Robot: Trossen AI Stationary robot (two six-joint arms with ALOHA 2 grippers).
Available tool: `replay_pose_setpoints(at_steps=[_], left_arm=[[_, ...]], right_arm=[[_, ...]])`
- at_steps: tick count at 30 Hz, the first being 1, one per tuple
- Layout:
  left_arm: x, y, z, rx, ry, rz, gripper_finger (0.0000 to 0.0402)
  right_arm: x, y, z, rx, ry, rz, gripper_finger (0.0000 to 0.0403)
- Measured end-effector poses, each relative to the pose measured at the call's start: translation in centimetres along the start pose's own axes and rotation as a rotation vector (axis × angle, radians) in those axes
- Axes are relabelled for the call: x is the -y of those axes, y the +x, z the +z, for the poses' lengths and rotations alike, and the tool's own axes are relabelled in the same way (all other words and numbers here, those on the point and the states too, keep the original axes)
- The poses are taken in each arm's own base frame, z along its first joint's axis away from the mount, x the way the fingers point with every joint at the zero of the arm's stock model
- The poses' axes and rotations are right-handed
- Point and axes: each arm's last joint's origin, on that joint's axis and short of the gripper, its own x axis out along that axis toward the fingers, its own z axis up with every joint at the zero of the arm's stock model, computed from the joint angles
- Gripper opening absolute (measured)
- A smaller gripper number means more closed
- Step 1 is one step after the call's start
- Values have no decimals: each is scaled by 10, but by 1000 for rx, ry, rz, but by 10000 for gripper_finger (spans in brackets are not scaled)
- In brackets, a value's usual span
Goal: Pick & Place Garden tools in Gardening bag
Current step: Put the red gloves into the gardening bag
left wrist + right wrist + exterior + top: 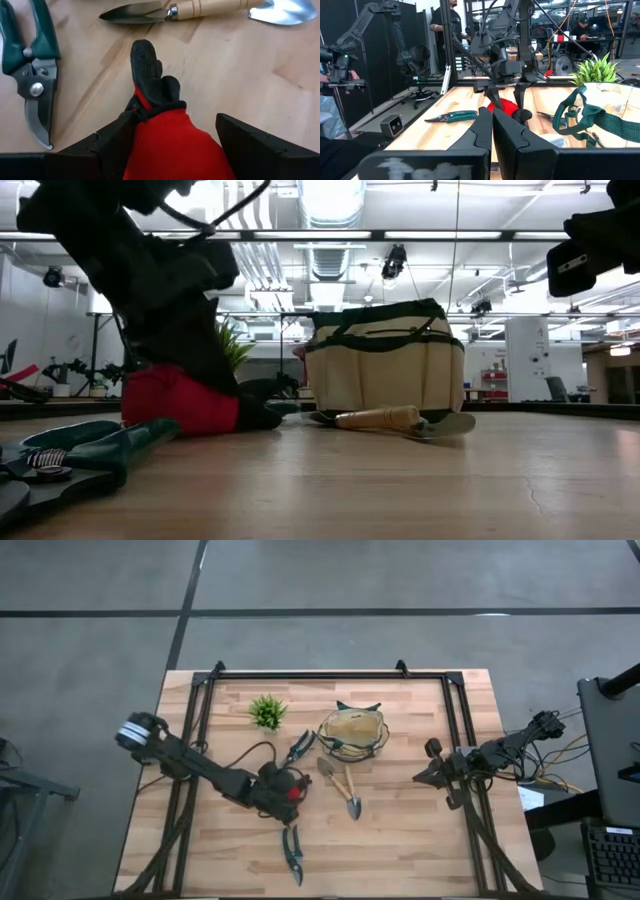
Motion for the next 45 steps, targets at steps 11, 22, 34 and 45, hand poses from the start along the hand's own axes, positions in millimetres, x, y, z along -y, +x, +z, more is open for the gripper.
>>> replay_pose_setpoints(at_steps=[11, 22, 34, 45], left_arm=[[0, 4, -4, -24, 8, 9, 276], [-1, 4, -4, -21, -6, 20, 168], [-2, 4, -3, 1, 21, 39, 15], [1, 5, 1, 68, 34, 30, 25]], right_arm=[[0, 0, 0, 0, 0, 0, 8], [0, 0, 0, 0, 0, 0, 8], [0, 0, 0, 0, 0, 0, 8], [0, 0, 0, 0, 0, 0, 8]])
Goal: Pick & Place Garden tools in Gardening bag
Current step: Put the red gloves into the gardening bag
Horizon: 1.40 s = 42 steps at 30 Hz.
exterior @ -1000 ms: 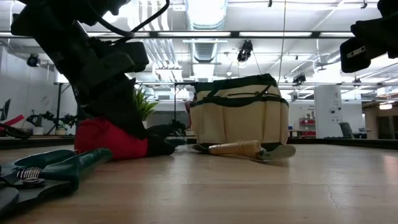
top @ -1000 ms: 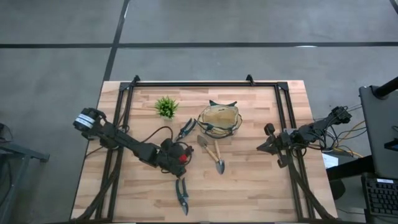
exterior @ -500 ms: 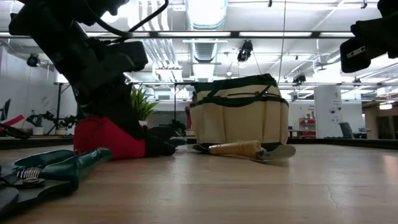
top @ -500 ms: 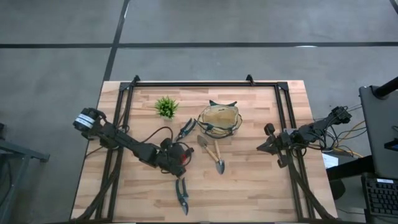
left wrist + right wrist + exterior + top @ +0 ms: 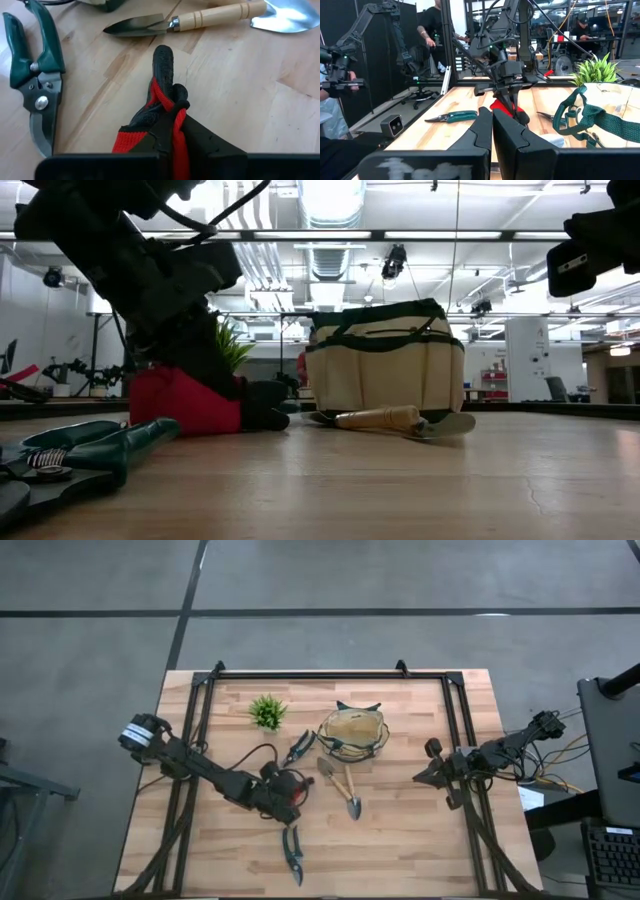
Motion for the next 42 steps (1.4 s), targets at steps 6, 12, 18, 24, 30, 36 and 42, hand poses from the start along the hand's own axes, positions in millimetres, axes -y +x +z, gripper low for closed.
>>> replay_pose_setpoints(at_steps=[6, 12, 18, 24, 30, 36, 42], left_arm=[[2, 0, 2, 23, 8, -20, 15], [7, -1, 8, 70, 22, -57, 26], [8, -2, 12, 103, 20, -41, 16], [14, -4, 21, 174, 37, -48, 26], [18, -7, 31, 237, 66, -2, 19], [25, -14, 48, 320, 111, 49, 25], [29, -18, 74, 394, 160, 68, 19]], right_arm=[[0, 0, 0, 0, 0, 1, 8], [0, 0, 0, 0, 0, 1, 8], [0, 0, 0, 0, 0, 1, 8], [0, 0, 0, 0, 0, 1, 8], [0, 0, 0, 0, 0, 0, 8], [0, 0, 0, 0, 0, 0, 8], [0, 0, 0, 0, 0, 1, 8]])
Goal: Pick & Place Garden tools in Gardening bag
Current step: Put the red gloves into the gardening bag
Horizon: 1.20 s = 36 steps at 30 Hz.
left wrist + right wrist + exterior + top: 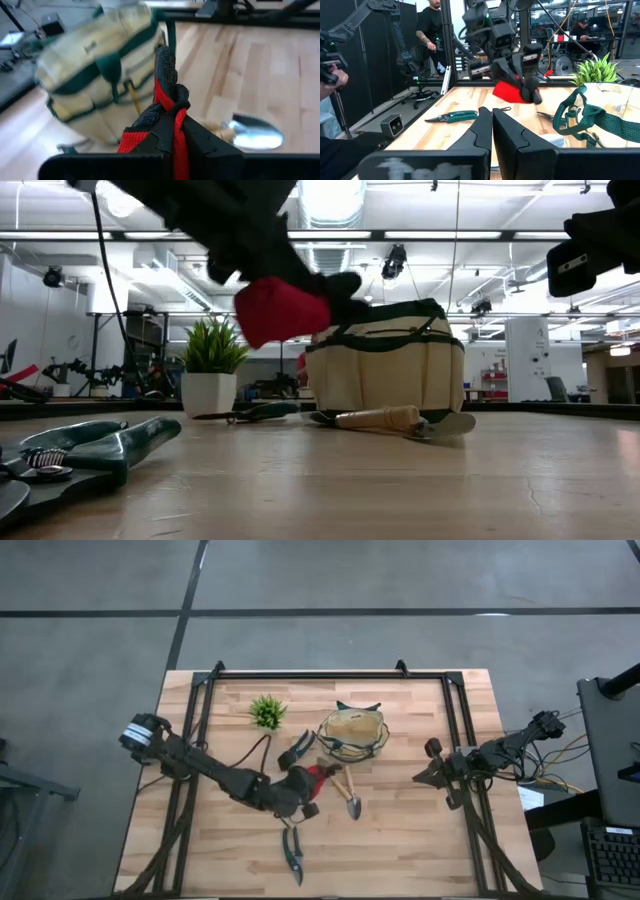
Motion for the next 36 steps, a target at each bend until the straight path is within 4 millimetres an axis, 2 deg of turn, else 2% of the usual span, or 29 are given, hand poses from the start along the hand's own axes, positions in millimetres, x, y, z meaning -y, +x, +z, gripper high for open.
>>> replay_pose_setpoints(at_steps=[6, 13, 21, 27, 36], left_arm=[[-9, 11, 31, 49, 47, 38, 27], [-21, 22, 65, 90, 120, -2, 21], [-44, 36, 97, 134, 128, -26, 27], [-65, 47, 107, 142, 185, -30, 22], [-91, 67, 107, 134, 203, 45, 28]], right_arm=[[0, 0, 0, 0, 0, 0, 8], [0, 0, 0, 0, 0, -1, 8], [0, 0, 0, 0, 0, 0, 8], [0, 0, 0, 1, 0, -1, 8], [0, 0, 0, 1, 0, 0, 8]])
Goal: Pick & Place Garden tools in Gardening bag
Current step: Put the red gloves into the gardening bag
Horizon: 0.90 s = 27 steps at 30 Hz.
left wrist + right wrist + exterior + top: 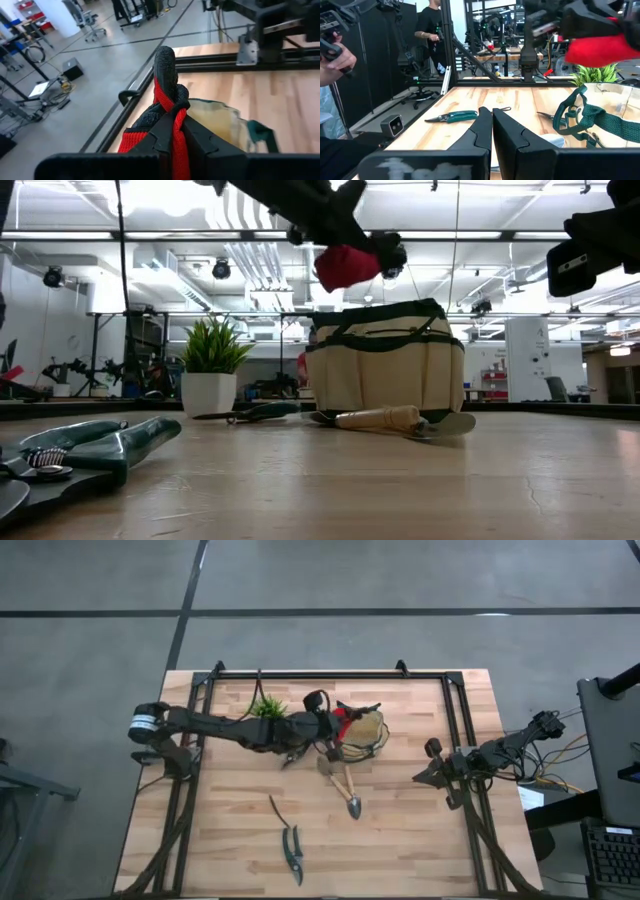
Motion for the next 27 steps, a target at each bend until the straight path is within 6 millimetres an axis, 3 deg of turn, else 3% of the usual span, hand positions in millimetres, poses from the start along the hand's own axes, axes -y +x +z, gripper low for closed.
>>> replay_pose_setpoints(at_steps=[8, 17, 22, 27], left_arm=[[6, 24, -17, 8, 114, -85, 27], [6, 41, -30, -1, 135, -24, 28], [6, 45, -29, 10, 254, -16, 30], [4, 45, -27, 19, 263, 29, 28]], right_arm=[[0, 0, 0, 0, 0, 1, 8], [0, 0, 0, -1, 0, 0, 8], [0, 0, 0, -1, 0, 0, 8], [0, 0, 0, -2, 0, 0, 8]])
